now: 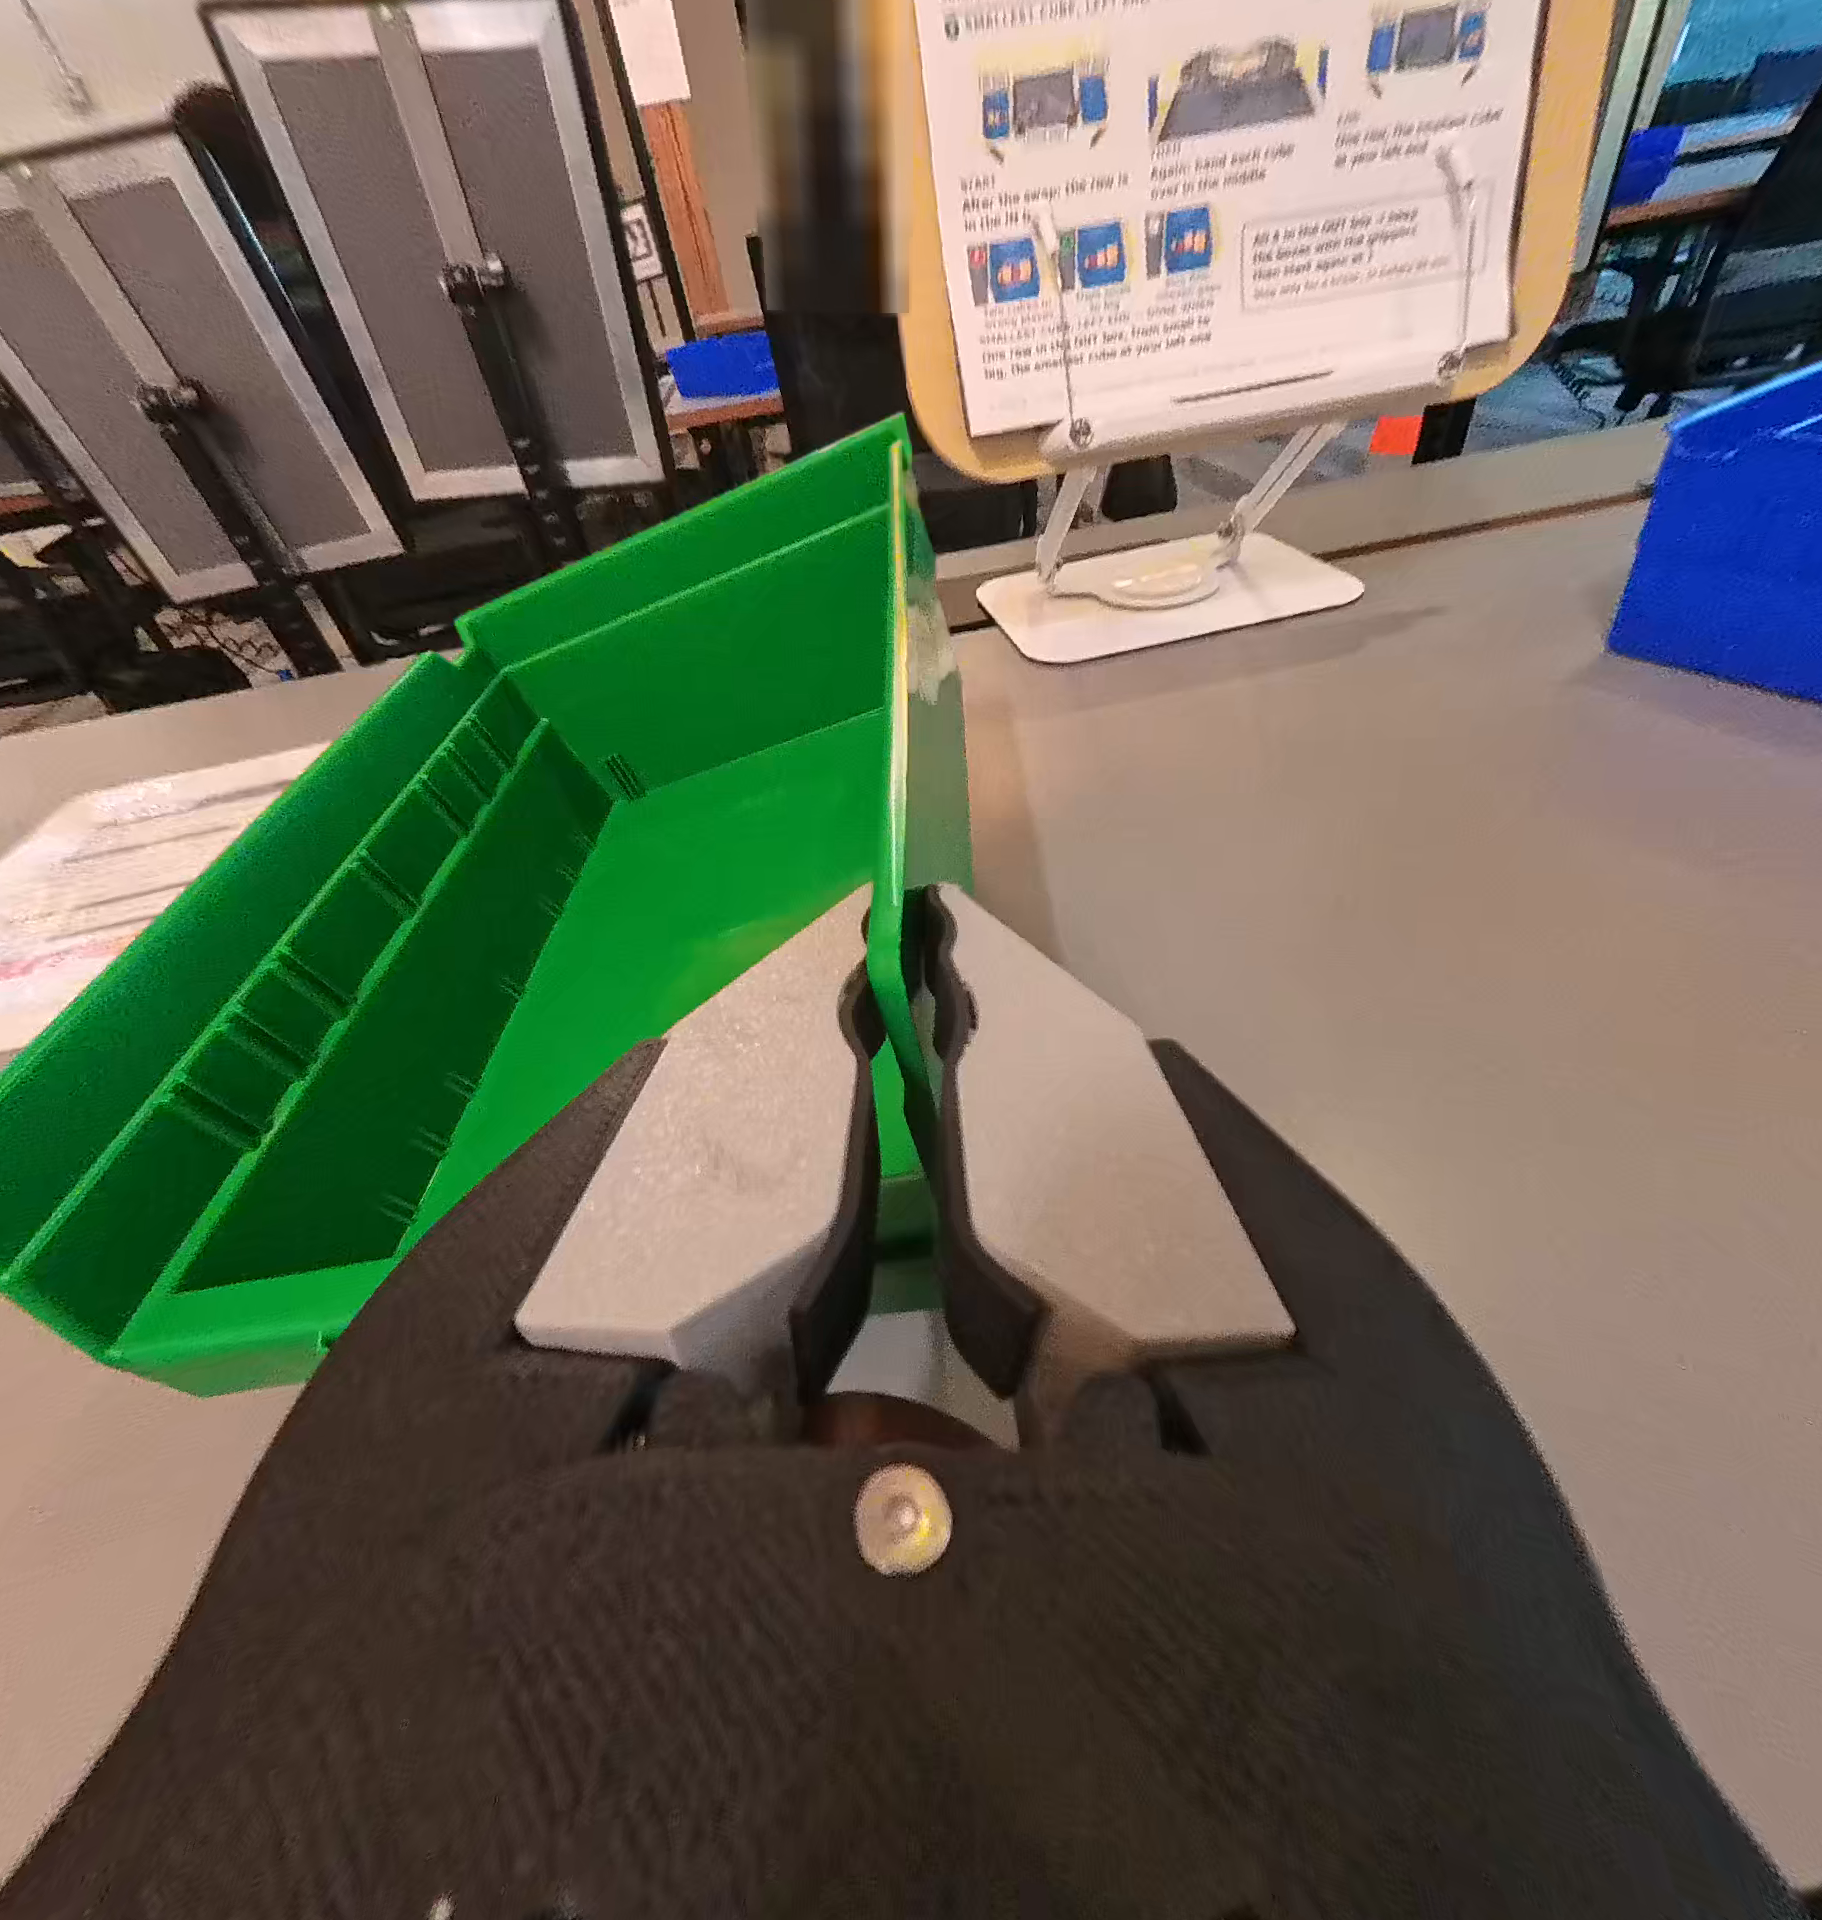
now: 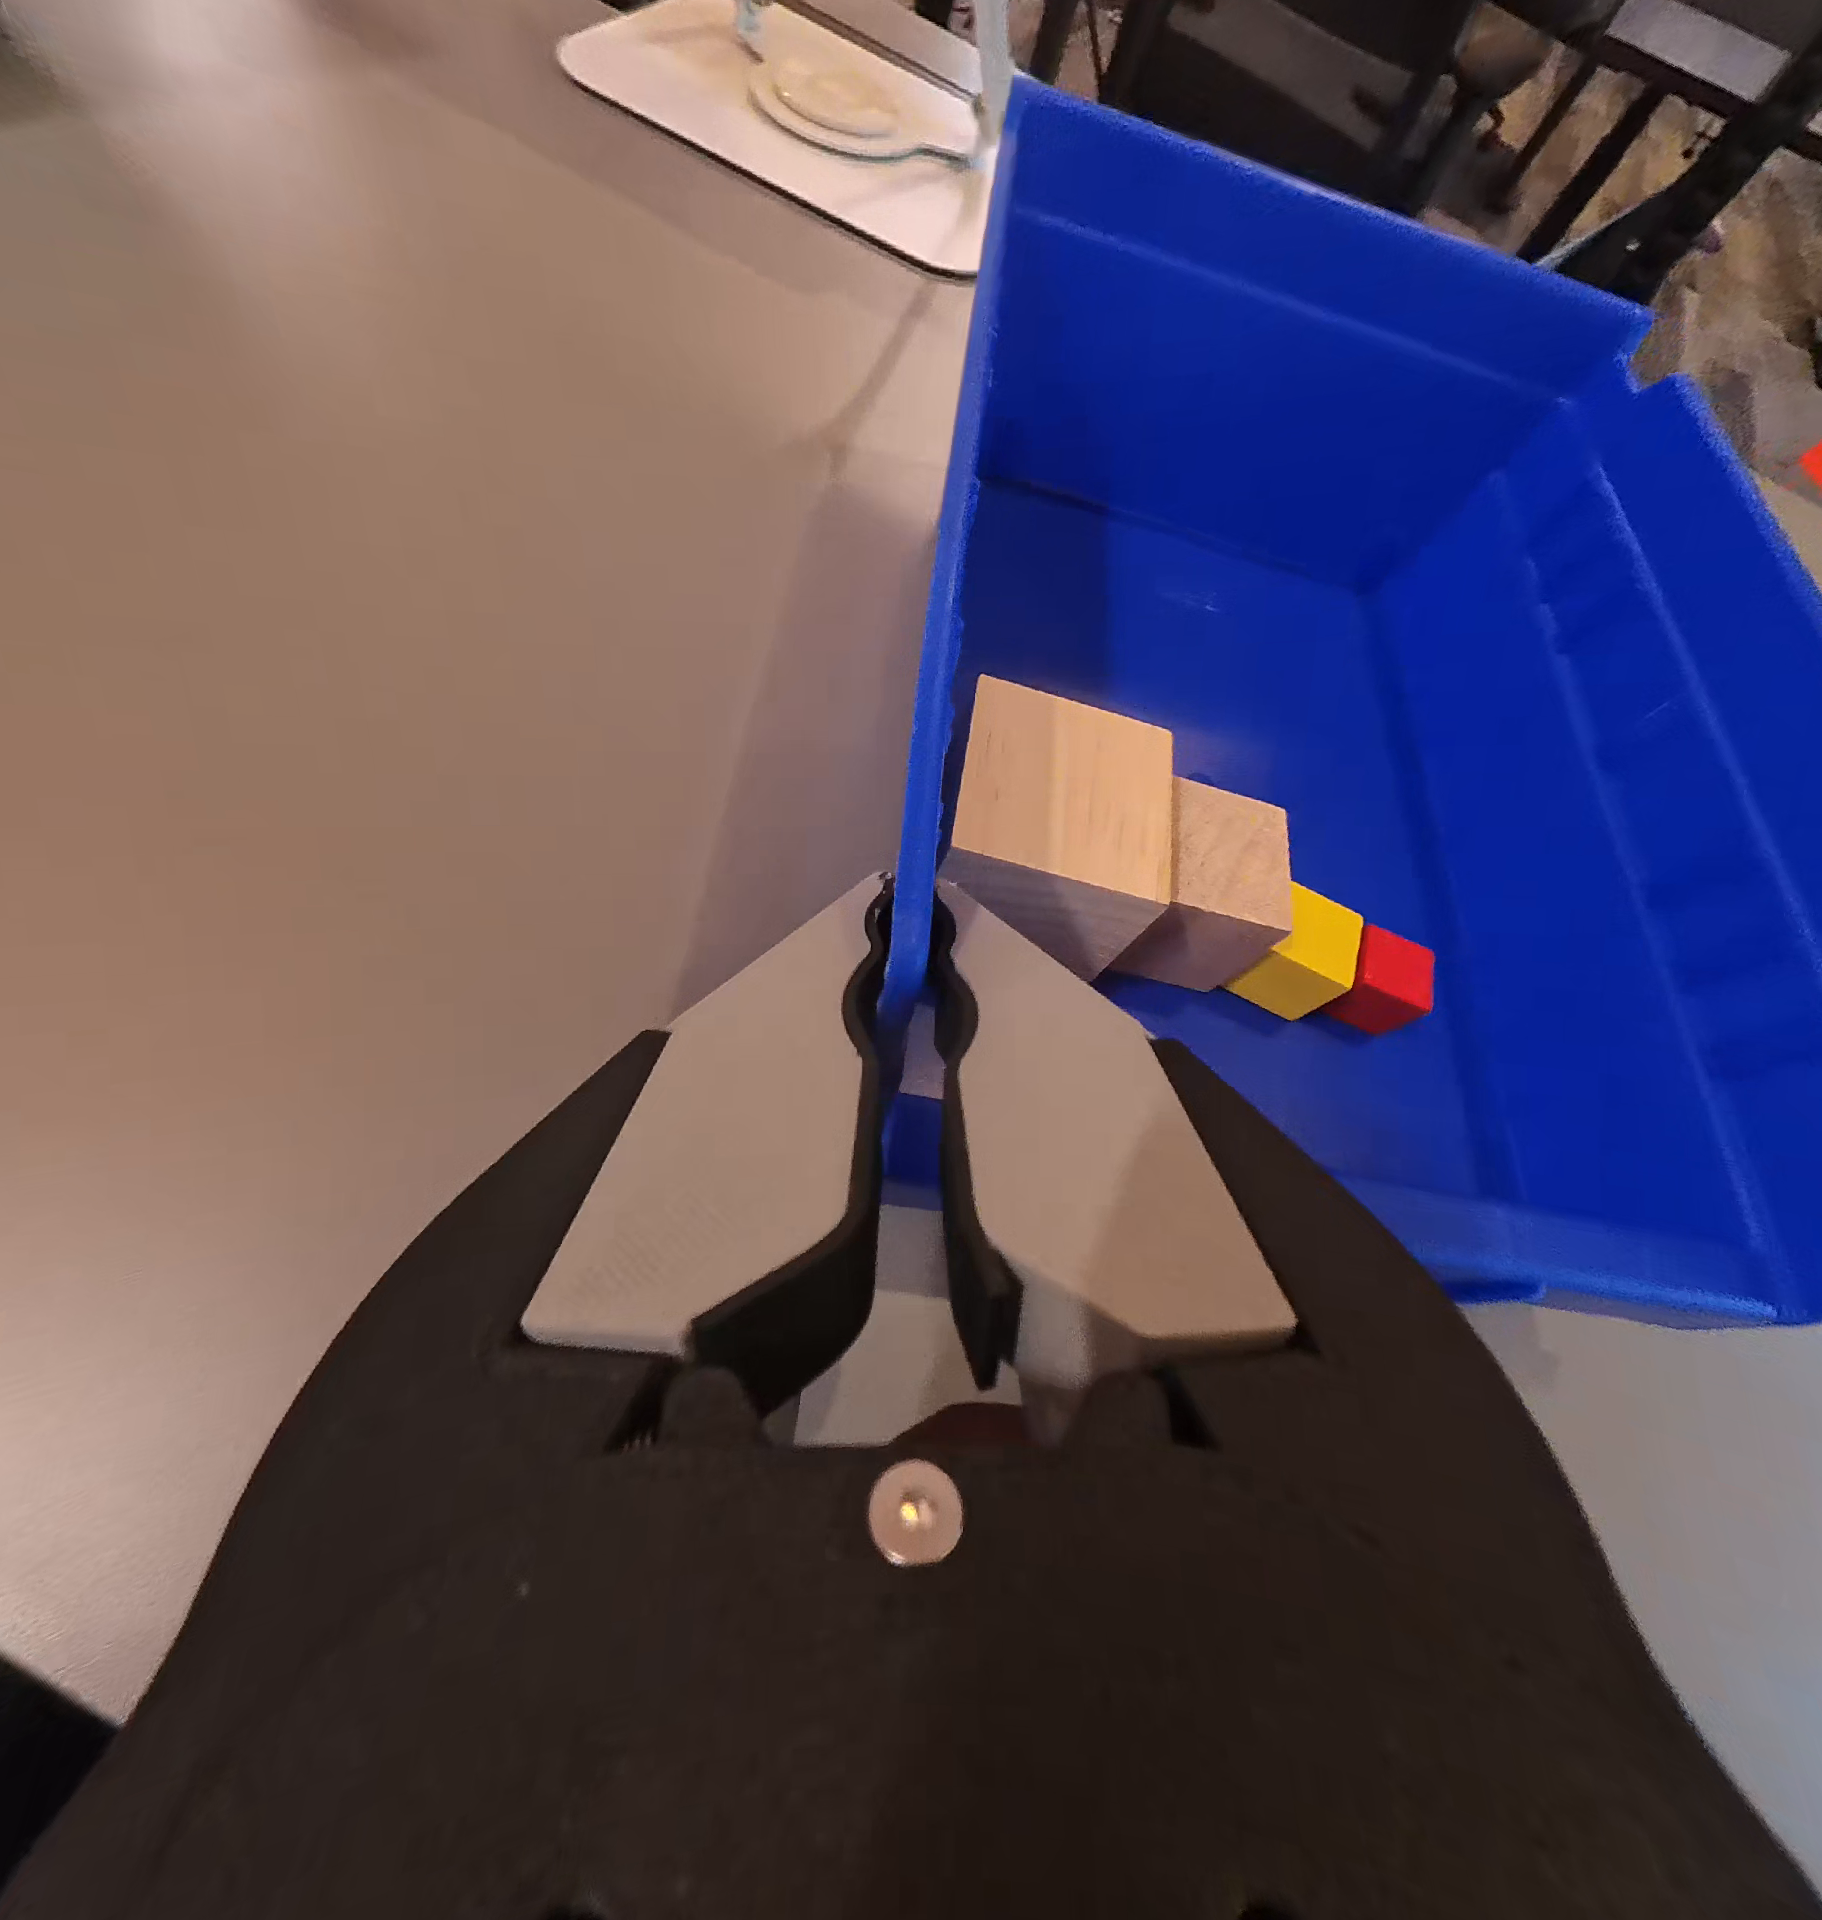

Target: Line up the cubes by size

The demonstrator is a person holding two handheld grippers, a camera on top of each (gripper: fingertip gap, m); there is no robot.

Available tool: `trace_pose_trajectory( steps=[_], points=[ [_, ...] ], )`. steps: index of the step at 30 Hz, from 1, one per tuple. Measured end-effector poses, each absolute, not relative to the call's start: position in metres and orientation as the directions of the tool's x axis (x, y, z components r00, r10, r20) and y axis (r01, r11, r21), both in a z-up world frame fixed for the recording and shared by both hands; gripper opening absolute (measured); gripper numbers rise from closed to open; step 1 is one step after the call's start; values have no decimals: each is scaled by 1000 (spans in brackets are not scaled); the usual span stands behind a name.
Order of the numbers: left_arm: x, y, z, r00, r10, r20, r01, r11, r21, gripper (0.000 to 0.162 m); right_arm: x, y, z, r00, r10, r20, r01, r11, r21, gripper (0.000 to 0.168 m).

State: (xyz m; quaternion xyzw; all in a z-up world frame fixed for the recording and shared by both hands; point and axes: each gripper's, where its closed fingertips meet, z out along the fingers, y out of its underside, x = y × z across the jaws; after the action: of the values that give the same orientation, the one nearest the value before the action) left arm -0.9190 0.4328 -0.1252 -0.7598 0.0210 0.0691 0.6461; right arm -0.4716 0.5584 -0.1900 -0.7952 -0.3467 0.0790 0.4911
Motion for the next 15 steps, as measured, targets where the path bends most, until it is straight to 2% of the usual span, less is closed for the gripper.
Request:
trace_pose_trajectory(
  steps=[9,15],
  points=[
    [-904,396,-61,984,65,-166,-165,-21,-986,1,-552,523,-186,698,691,186,466,-242,-851,3],
    [-894,379,-45,987,41,-158,-159,42,-986,1,-640,501,-188,667,731,142,440,-233,-867,3]
  ],
)
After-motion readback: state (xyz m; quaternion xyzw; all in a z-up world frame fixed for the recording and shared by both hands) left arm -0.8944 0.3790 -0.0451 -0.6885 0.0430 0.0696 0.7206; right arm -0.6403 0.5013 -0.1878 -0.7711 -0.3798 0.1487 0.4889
